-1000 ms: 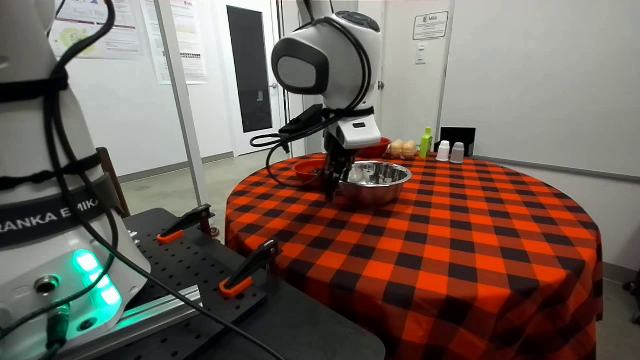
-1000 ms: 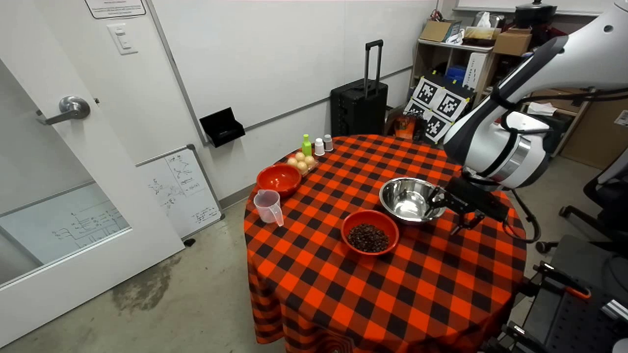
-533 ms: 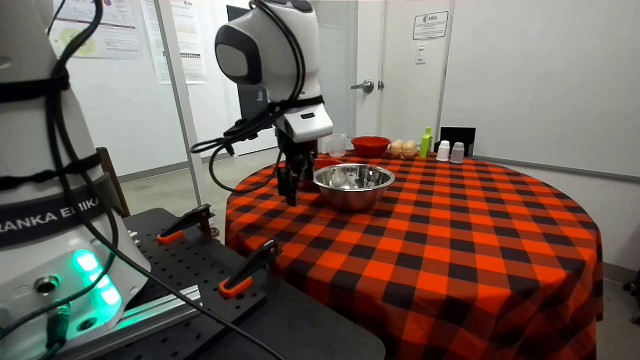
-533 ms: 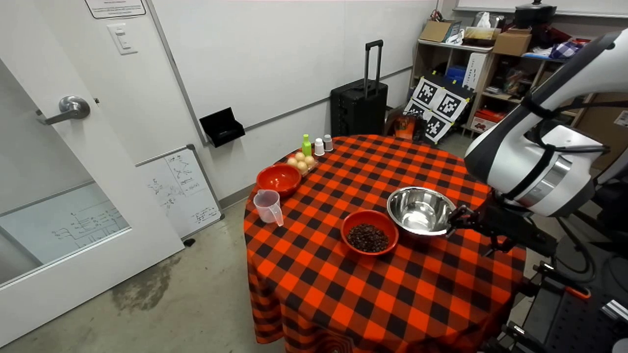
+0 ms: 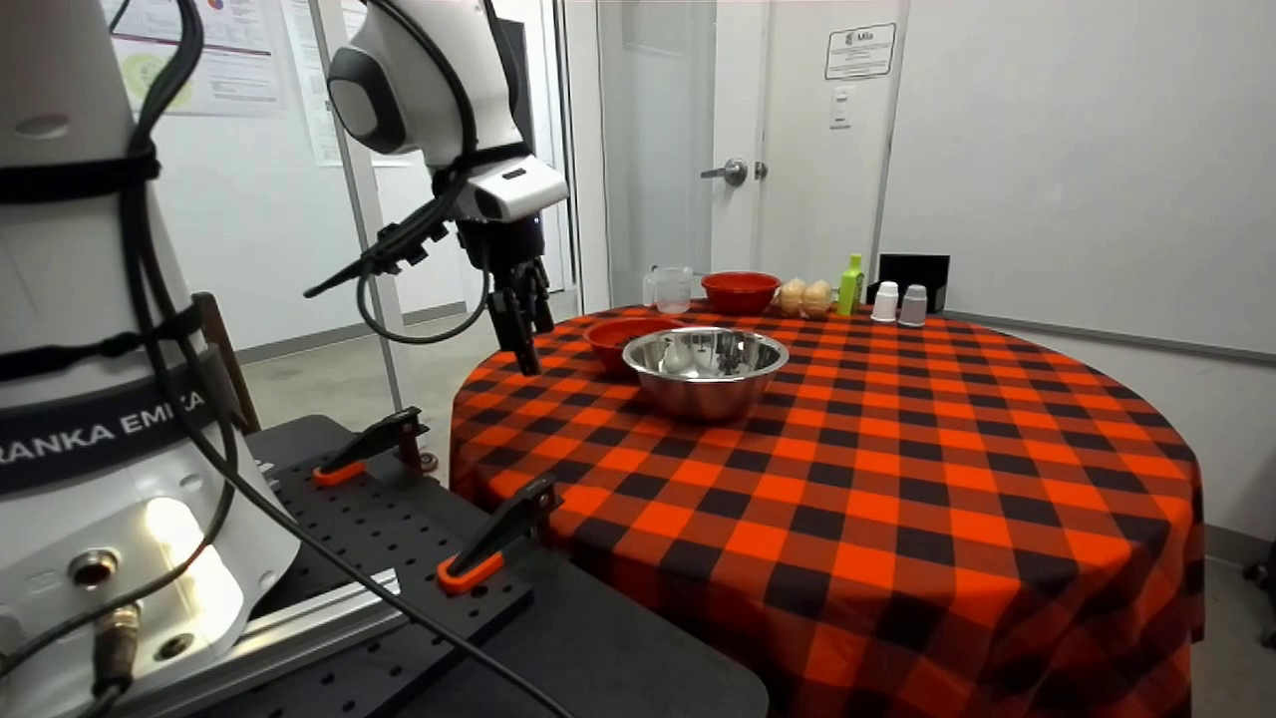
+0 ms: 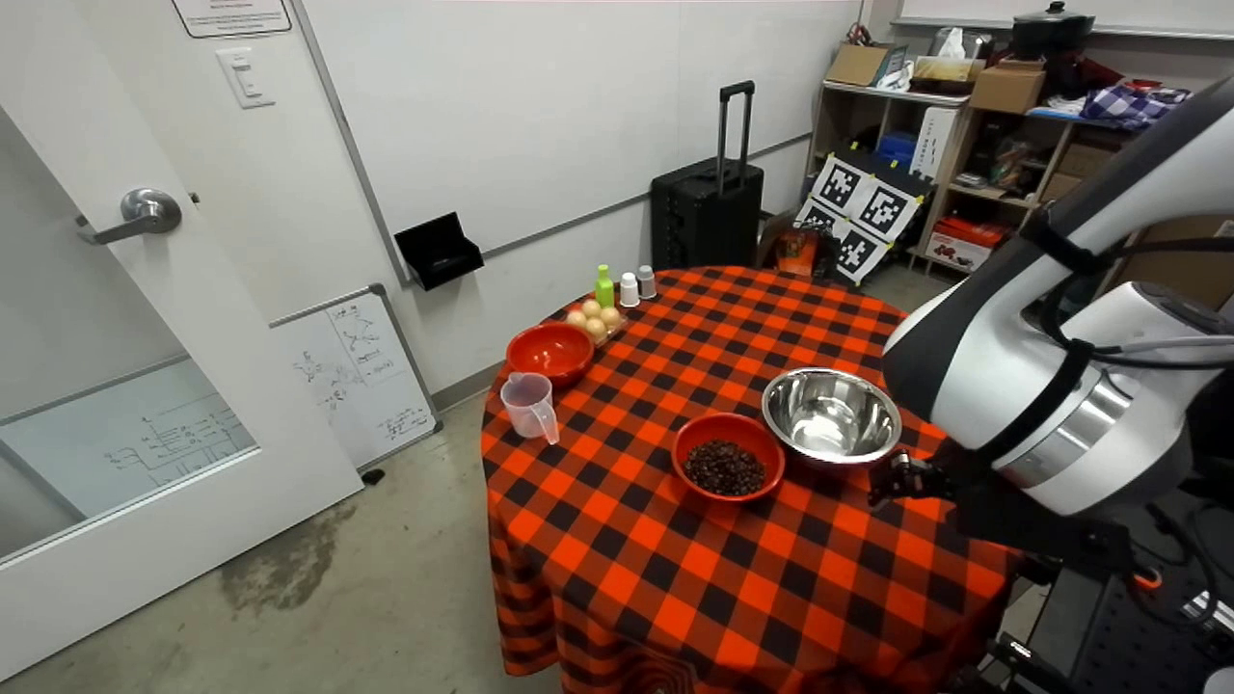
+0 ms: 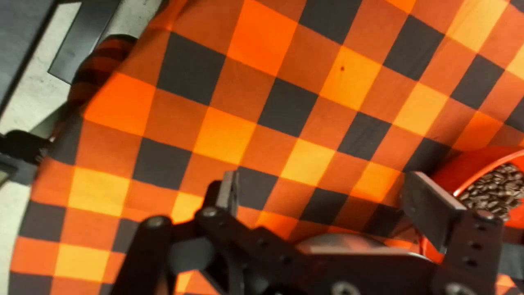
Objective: Pour the things in the metal bowl into the red bowl
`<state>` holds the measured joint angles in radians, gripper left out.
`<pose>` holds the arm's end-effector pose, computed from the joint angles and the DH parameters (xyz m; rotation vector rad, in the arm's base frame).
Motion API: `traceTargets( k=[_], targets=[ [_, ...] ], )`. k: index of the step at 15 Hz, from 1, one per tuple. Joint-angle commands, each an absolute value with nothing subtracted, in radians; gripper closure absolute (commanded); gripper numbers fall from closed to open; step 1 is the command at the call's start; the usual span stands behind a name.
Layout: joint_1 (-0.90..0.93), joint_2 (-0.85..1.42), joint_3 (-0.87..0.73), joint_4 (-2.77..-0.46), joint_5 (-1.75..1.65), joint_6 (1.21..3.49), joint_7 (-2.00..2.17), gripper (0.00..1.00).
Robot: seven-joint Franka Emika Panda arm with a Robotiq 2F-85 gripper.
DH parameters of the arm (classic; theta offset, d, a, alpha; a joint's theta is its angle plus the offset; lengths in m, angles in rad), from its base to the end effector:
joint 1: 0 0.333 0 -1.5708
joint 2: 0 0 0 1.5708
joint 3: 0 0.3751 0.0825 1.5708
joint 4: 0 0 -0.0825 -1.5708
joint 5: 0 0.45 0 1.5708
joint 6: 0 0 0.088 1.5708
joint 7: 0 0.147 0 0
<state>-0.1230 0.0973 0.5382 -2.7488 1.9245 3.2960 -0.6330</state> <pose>0.3427 0.0476 0.1544 -2.6884 1.3107 -0.3584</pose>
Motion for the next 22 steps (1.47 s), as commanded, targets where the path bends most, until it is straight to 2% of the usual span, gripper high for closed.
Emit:
traceTargets(
  k=[1,2,3,8,16,22],
  targets=[
    [-0.201,0.156,0.518,-2.702,1.725,3.286,-0.745,0.00],
    [-0.219,0.171,0.509,-2.695,1.655,3.283,-0.760,0.00],
    [-0.070,0.161,0.336,-2.712,1.535,3.245,-0.708,0.00],
    [-0.002,0.229,0.124,-2.746,1.090,3.196,-0.647,0.00],
    [0.523,0.407,-0.522,-2.761,0.641,3.152,-0.576,0.00],
    [0.907,0.325,-0.995,-2.688,0.389,2.738,-0.527,0.00]
  ],
)
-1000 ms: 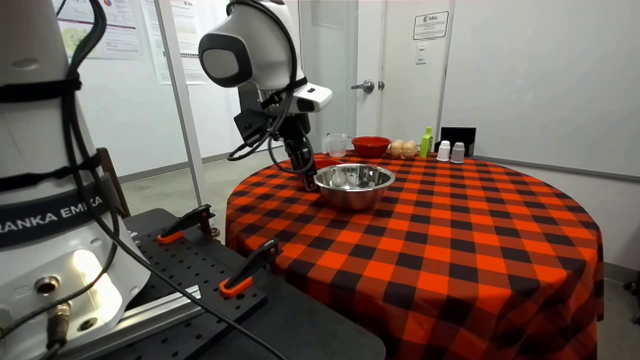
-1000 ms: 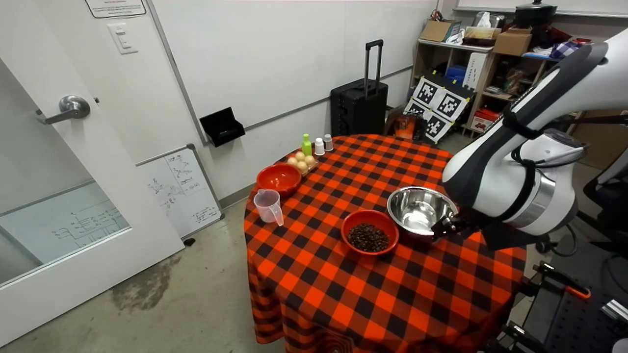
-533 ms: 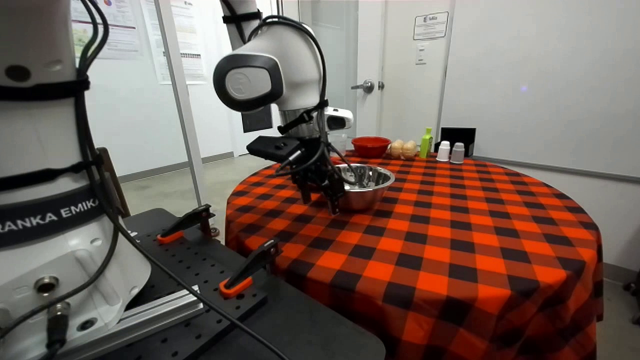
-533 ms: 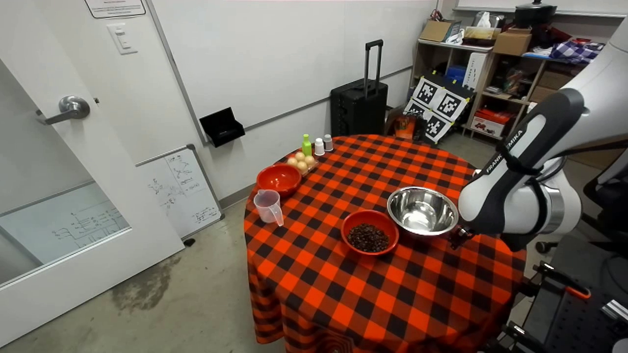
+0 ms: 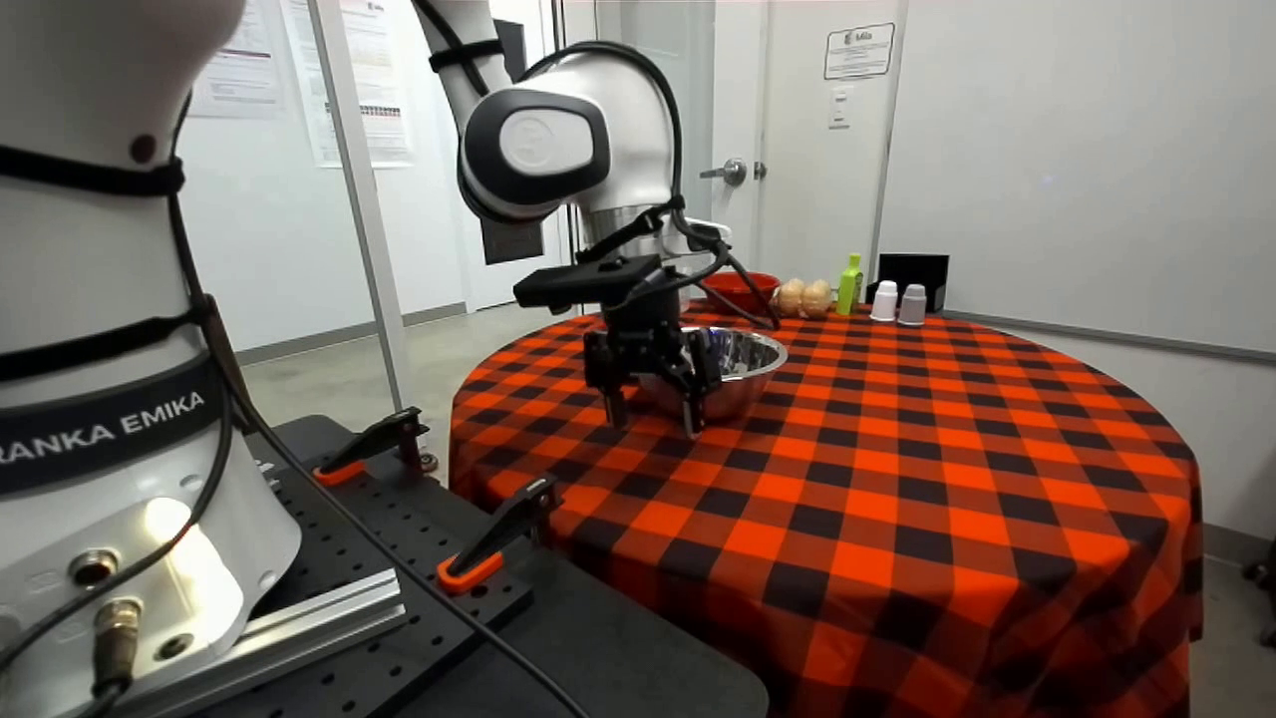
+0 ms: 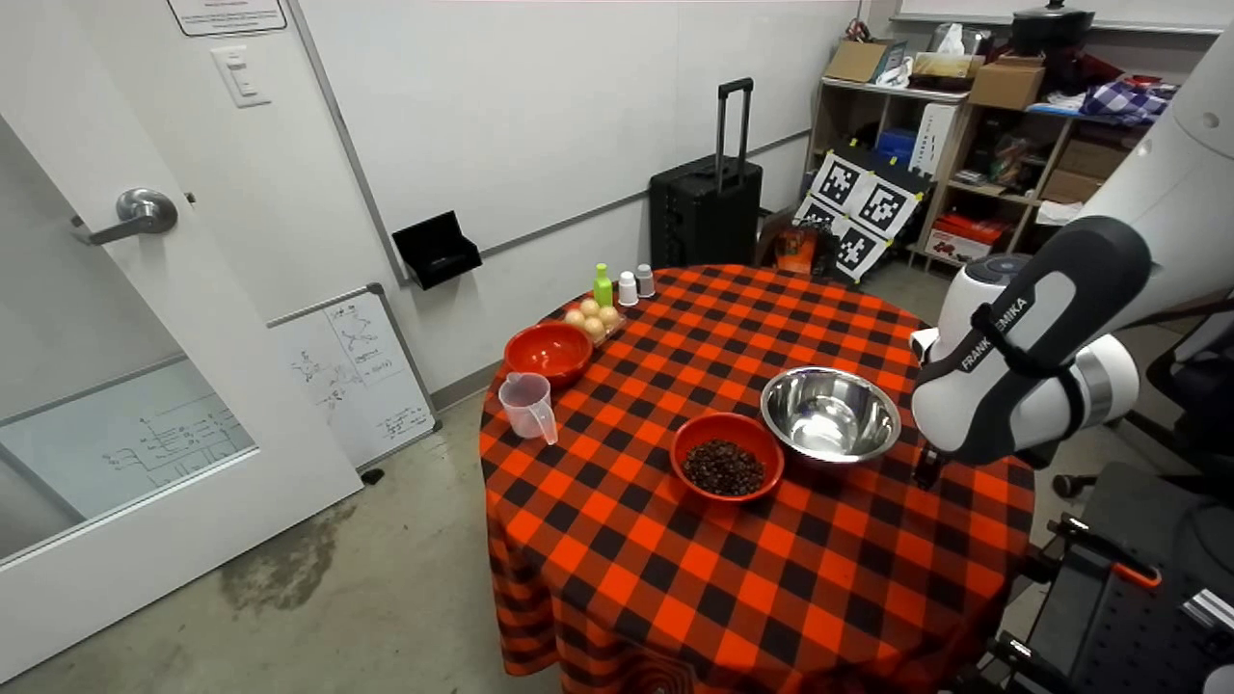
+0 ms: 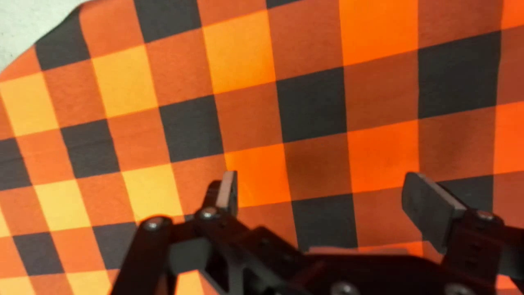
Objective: Pour the things in the metal bowl into the red bowl
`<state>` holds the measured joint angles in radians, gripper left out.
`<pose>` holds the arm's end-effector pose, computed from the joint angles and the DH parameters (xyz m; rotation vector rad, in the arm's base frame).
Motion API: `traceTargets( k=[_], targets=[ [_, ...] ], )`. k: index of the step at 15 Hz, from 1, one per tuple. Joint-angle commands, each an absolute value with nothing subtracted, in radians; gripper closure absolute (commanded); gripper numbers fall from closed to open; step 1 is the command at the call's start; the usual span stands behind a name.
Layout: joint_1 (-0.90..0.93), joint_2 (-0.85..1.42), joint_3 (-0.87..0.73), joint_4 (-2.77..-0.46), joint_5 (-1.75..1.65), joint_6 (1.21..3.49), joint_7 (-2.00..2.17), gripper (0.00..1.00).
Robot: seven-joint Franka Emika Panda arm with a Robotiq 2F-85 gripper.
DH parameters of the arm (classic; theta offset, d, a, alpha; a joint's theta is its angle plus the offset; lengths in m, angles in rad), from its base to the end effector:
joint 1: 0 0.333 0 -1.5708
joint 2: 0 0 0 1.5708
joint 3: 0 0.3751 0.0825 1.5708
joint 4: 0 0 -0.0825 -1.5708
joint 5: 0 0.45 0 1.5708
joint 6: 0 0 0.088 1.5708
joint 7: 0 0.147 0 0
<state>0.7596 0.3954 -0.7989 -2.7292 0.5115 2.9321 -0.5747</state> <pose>0.3928 -0.0956 0.0973 2.9632 0.0935 -0.0887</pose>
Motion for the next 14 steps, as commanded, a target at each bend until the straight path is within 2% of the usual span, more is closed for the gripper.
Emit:
traceTargets(
  k=[1,7,14],
  targets=[
    [0.960,0.303,-1.067,-2.662,0.345,2.662,-0.503,0.00],
    [1.186,0.140,-1.378,-2.433,0.213,2.256,-0.326,0.00],
    [1.344,0.075,-1.538,-2.081,0.189,1.934,-0.196,0.00]
  ],
)
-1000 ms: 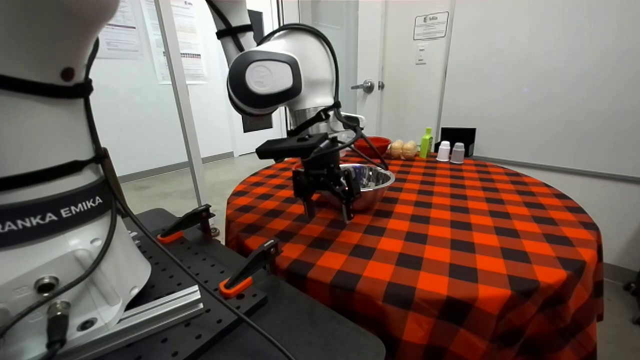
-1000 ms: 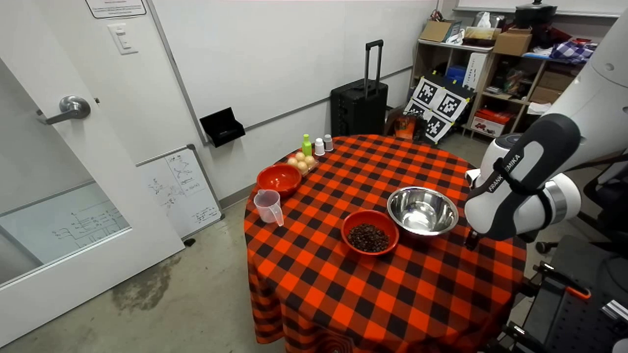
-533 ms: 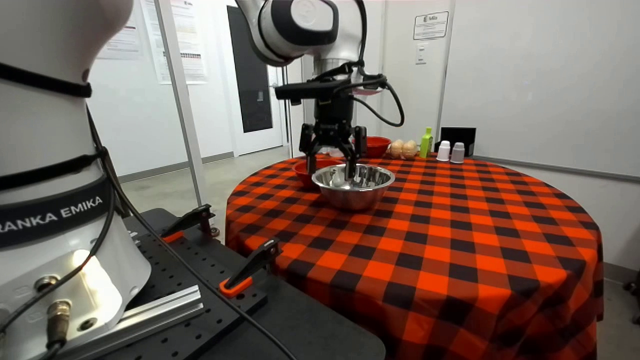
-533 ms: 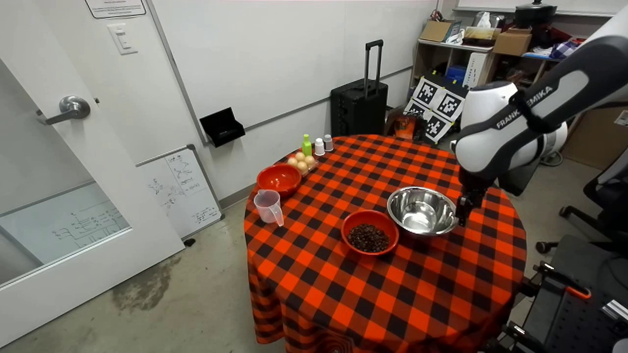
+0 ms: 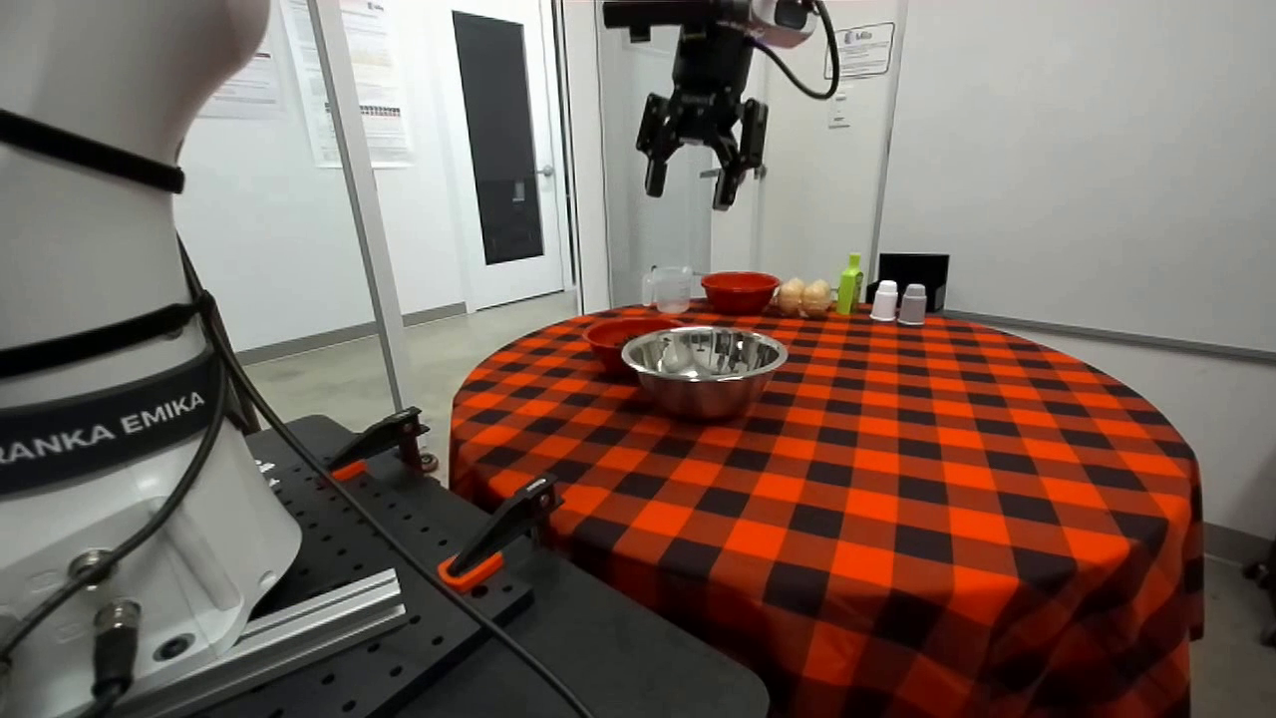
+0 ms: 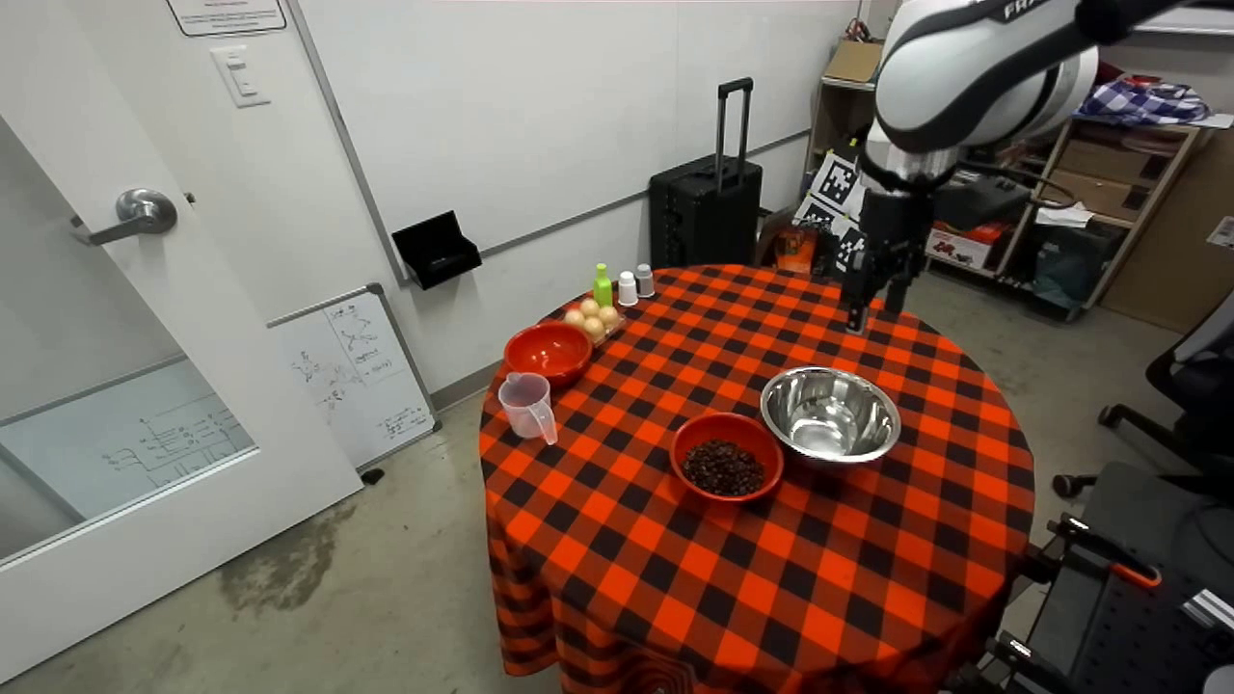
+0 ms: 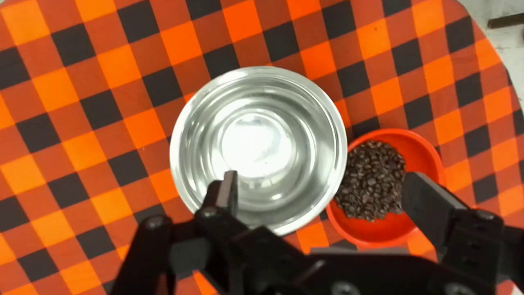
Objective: Pour the things in the metal bowl into the red bowl
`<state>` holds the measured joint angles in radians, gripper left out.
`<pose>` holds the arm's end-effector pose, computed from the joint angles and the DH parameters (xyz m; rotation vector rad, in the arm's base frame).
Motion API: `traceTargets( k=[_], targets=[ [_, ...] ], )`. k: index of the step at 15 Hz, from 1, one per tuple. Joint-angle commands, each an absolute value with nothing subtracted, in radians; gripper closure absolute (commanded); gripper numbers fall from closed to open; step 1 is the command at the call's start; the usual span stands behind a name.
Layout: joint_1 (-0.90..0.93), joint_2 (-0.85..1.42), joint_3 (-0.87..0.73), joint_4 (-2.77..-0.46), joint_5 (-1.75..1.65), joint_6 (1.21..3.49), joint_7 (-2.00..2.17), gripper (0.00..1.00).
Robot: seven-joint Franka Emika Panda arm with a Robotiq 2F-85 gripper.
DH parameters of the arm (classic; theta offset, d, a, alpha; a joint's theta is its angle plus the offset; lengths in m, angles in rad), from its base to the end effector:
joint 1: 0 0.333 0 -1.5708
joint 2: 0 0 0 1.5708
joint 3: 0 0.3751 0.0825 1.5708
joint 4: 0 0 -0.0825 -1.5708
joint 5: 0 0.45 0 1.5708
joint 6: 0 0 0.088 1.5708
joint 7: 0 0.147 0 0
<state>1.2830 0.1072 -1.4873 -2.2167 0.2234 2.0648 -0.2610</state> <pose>0.5502 -0.0931 0.3391 -3.0189 0.1101 0.1974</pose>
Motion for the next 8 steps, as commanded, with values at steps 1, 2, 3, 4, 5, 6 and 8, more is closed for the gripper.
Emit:
traceTargets(
  k=[1,2,3,4,5,6,8],
  targets=[
    [1.362,0.084,-1.552,-2.028,0.188,1.893,-0.182,0.00],
    [1.375,0.090,-1.564,-1.973,0.188,1.845,-0.171,0.00],
    [1.390,0.097,-1.578,-1.917,0.189,1.799,-0.158,0.00],
    [1.405,0.103,-1.591,-1.862,0.190,1.748,-0.148,0.00],
    [1.420,0.110,-1.603,-1.807,0.191,1.698,-0.134,0.00],
    [1.433,0.114,-1.615,-1.749,0.192,1.637,-0.123,0.00],
    [1.402,0.105,-1.585,-1.812,0.218,1.719,-0.156,0.00]
  ],
)
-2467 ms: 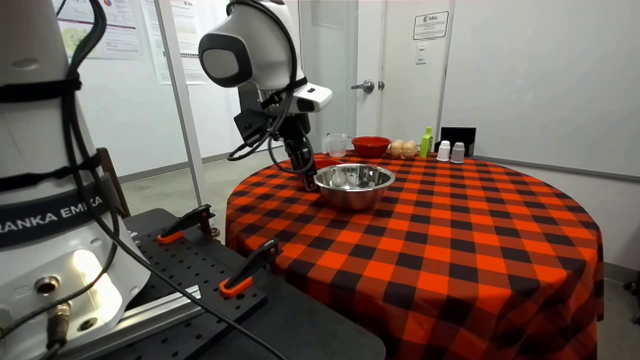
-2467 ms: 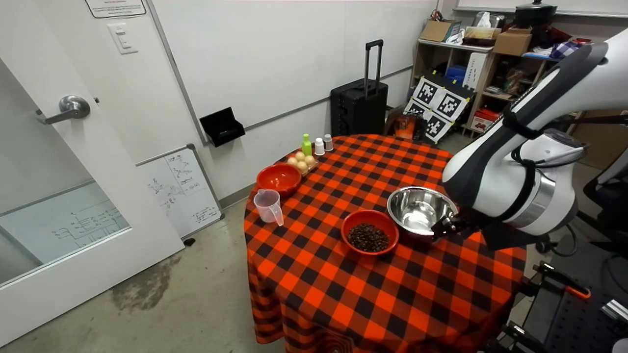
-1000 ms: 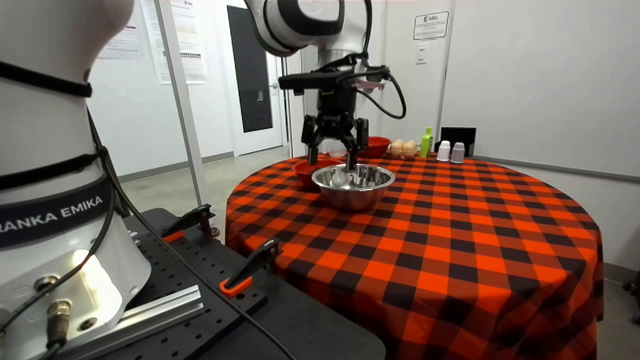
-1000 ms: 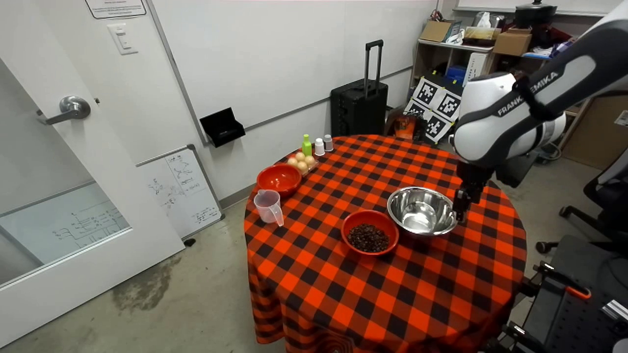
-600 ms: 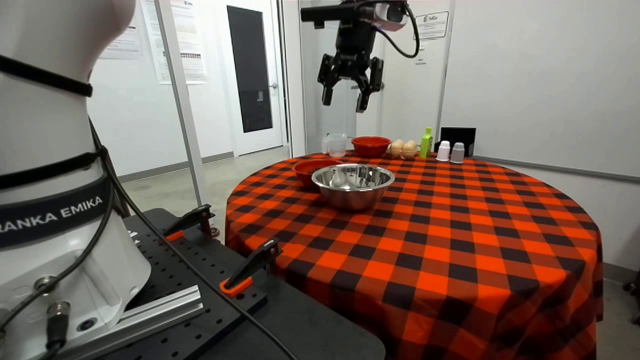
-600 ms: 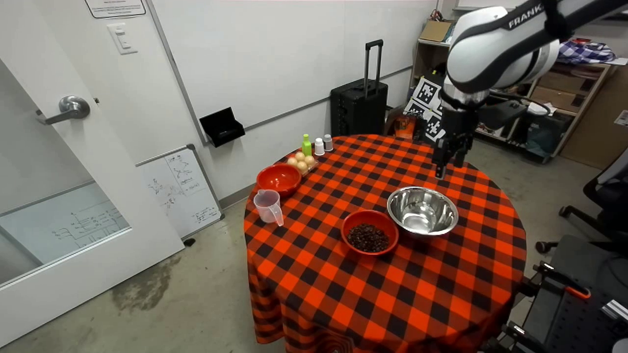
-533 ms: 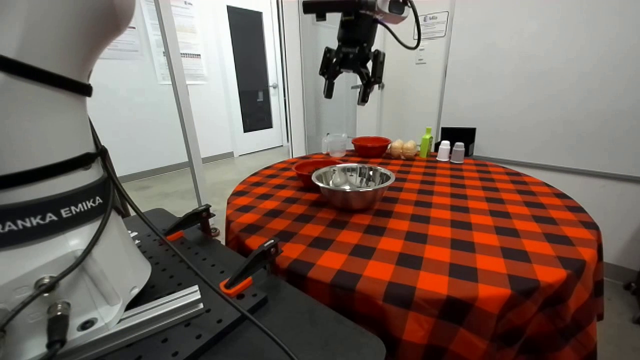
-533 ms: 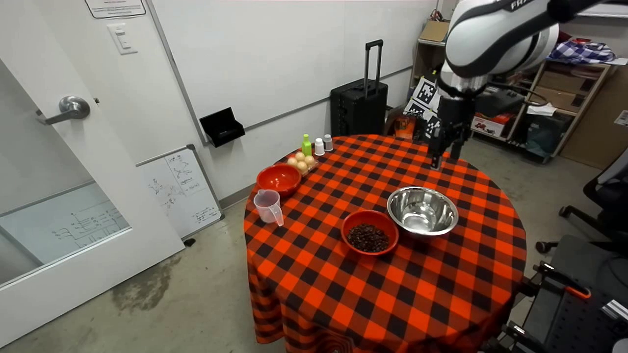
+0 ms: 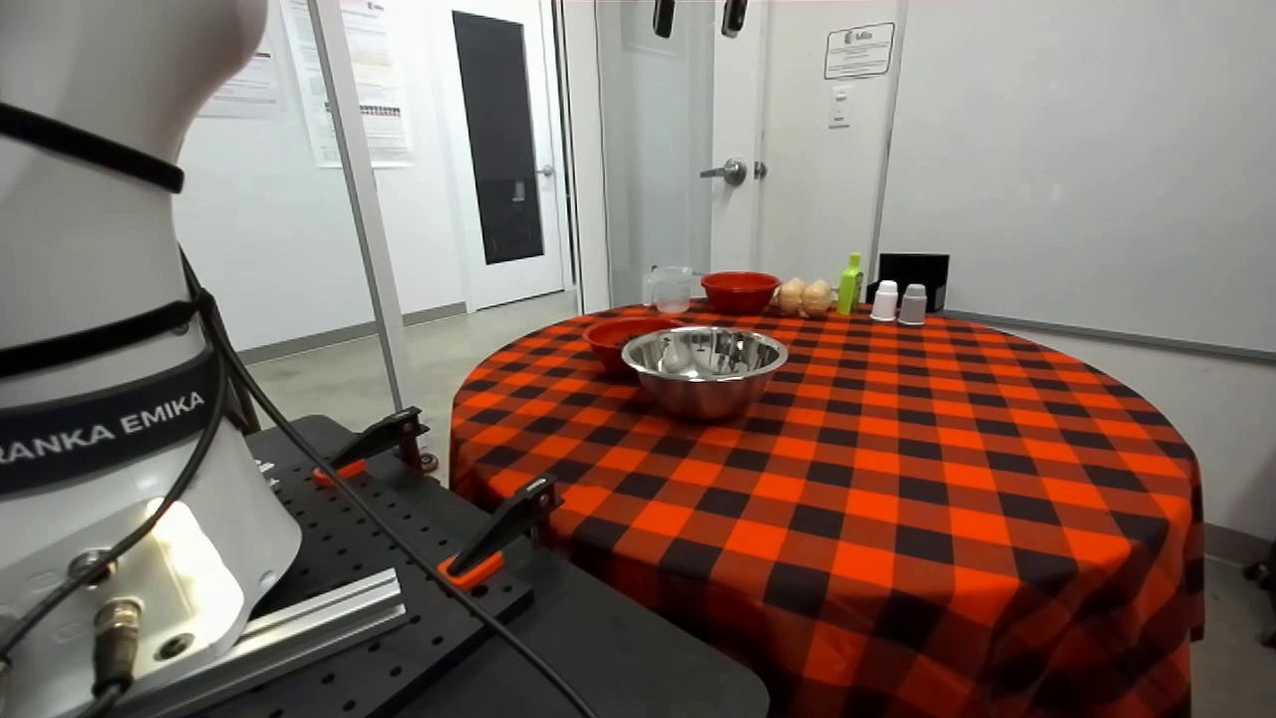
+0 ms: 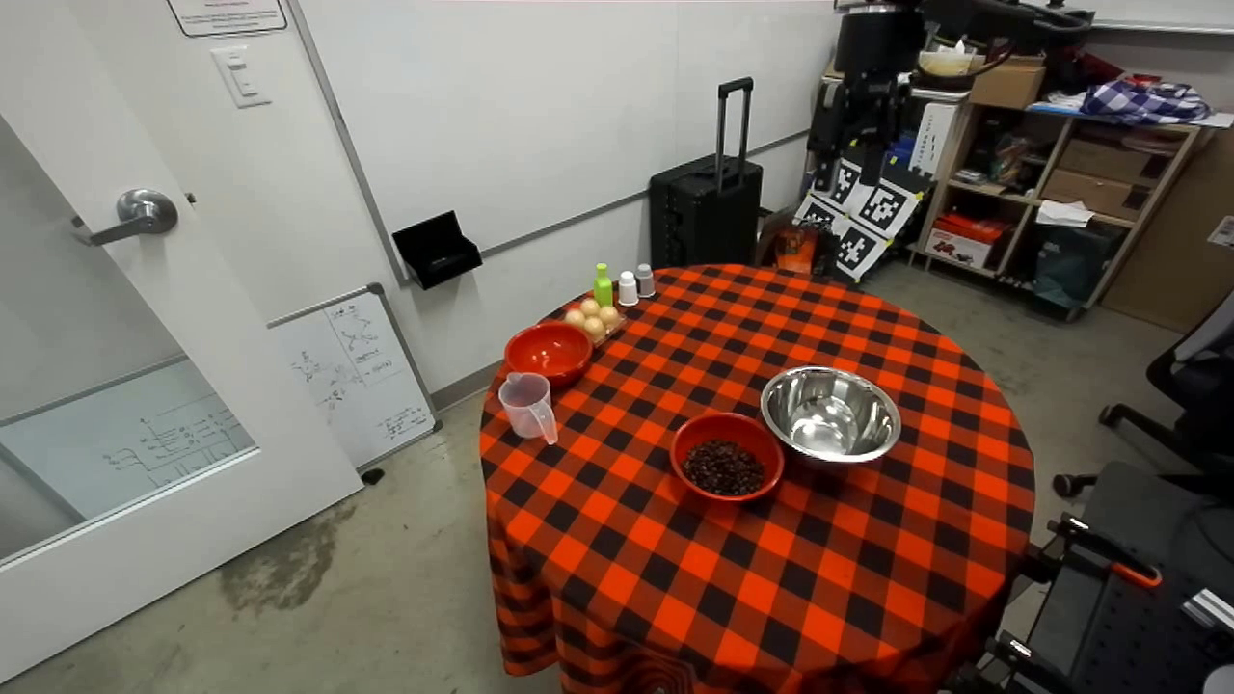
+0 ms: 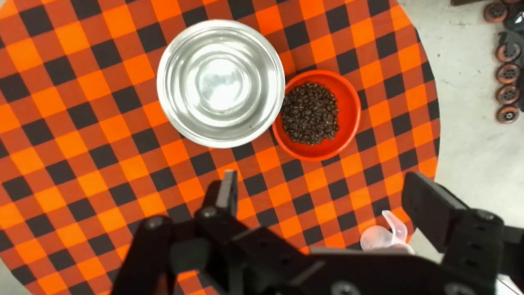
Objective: Pour the things in the metal bowl into the red bowl
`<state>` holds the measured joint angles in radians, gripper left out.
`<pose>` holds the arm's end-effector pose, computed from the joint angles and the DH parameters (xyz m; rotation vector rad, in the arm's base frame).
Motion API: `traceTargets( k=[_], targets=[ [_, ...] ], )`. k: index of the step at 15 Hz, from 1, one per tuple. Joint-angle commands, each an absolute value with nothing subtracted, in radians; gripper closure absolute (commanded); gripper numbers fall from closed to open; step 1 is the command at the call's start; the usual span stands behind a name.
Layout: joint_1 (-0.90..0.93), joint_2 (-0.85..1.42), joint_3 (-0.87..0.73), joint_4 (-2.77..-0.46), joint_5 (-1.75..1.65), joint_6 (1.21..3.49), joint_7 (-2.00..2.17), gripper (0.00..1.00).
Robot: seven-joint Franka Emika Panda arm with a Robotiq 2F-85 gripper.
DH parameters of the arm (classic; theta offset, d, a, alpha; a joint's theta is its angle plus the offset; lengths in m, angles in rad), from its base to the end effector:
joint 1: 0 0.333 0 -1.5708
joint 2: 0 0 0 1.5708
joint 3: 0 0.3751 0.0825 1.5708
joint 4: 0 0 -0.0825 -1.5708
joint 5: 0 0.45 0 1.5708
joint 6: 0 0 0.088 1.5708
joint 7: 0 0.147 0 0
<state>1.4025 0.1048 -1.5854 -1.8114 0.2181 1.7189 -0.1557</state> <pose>0.6124 -0.0633 0.5264 -3.0151 0.1115 0.1034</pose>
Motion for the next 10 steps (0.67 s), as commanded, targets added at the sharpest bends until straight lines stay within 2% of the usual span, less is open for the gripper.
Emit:
traceTargets(
  k=[1,10],
  targets=[
    [1.402,0.105,-1.584,-1.813,0.218,1.720,-0.156,0.00],
    [1.398,0.105,-1.584,-1.847,0.218,1.728,-0.156,0.00]
  ],
)
